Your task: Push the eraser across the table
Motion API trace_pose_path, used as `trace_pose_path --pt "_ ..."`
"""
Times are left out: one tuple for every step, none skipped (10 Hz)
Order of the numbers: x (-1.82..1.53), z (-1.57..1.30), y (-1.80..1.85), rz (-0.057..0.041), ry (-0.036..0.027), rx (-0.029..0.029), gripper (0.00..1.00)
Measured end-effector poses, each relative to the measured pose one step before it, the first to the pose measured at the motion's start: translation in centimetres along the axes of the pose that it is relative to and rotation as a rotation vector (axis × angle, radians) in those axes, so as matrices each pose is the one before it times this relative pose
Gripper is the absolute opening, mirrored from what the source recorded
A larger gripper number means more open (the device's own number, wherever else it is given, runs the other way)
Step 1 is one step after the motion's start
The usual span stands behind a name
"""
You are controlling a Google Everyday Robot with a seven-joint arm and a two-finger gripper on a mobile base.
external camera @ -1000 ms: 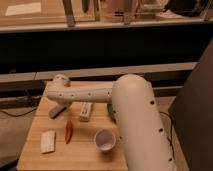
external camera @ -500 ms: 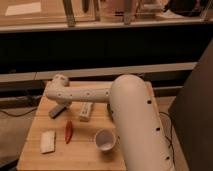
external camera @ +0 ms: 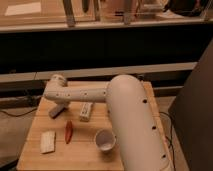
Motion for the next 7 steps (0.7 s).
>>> trace_pose_path --pt "0.000 0.082 0.006 -0.00605 0.00127 0.00061 0.04" --pt "-0.120 0.071 -0.131 -0.00720 0.00058 0.00107 0.04" --pt "-0.208 0.054 -0.131 -0.00662 -0.00092 0.00115 0.04" --pt "-0.206 0.112 0.084 -0.00429 -0.00156 0.00043 0.04" --pt "-0.008 0.016 0.063 -0.00093 0.00034 0.00139 0.04" --pt "0.005 0.045 0.124 -0.00021 -0.00023 0.00079 0.04" --pt "-0.029 0.031 0.041 -0.00159 0.00021 0.00130 0.04"
